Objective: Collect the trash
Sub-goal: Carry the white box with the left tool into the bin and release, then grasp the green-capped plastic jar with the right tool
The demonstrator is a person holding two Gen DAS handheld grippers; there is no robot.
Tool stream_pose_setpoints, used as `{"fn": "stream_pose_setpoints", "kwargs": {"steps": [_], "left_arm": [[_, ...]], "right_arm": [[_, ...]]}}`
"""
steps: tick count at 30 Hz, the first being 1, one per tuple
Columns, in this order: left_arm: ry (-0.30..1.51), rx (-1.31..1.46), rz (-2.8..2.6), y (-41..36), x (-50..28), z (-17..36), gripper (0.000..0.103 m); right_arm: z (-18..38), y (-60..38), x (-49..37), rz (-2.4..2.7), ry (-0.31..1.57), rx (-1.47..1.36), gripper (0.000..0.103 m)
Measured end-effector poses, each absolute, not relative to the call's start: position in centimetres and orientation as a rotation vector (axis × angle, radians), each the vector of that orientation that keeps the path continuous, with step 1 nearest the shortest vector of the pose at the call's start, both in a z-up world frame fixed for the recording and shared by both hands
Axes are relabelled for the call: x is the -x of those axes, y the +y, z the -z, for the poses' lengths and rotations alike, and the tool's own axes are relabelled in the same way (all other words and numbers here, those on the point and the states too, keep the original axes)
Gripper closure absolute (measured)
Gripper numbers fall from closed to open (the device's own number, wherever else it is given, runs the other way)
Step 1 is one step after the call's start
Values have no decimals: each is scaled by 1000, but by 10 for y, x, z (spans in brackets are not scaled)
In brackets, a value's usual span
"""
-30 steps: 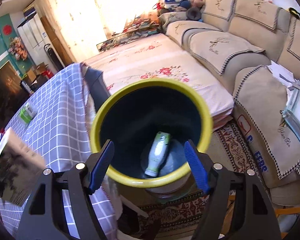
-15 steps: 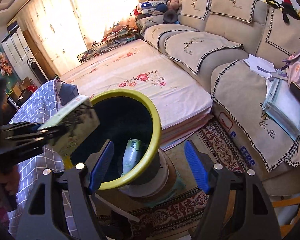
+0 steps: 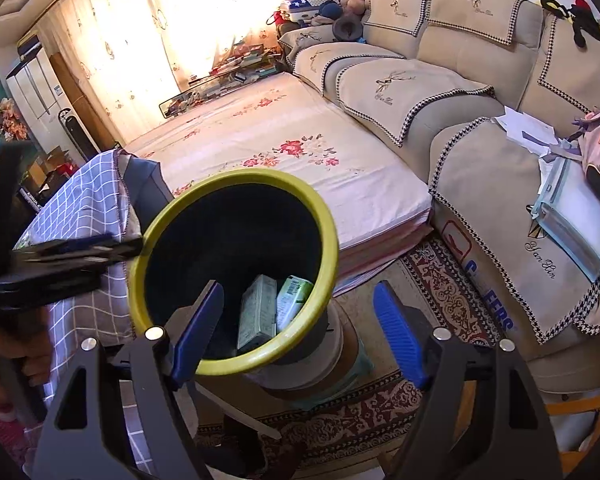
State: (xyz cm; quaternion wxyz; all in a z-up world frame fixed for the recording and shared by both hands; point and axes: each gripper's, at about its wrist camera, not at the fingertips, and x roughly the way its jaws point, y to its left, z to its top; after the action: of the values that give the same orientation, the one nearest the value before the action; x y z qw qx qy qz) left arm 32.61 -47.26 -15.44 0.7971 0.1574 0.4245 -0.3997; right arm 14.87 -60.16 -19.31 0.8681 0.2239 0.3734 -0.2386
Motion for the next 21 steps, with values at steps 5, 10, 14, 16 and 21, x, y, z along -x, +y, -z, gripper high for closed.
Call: {"fn": "stream_pose_setpoints", "kwargs": {"steps": [5, 10, 14, 16, 21], "left_arm": [[693, -174, 819, -361, -314, 82, 22], [523, -41, 630, -220, -305, 38, 17], [456, -29, 445, -133, -310, 31, 15], [422, -34, 349, -97, -313, 34, 14], [412, -7, 225, -34, -328, 49, 14]], "right_arm": [[197, -585, -166, 457, 807, -446, 29], [189, -547, -200, 371, 815, -402, 29], [180, -511, -231, 291, 824, -345, 29], [175, -488, -249, 244, 829, -312, 29], [163, -433, -290, 129, 832, -243, 29]]}}
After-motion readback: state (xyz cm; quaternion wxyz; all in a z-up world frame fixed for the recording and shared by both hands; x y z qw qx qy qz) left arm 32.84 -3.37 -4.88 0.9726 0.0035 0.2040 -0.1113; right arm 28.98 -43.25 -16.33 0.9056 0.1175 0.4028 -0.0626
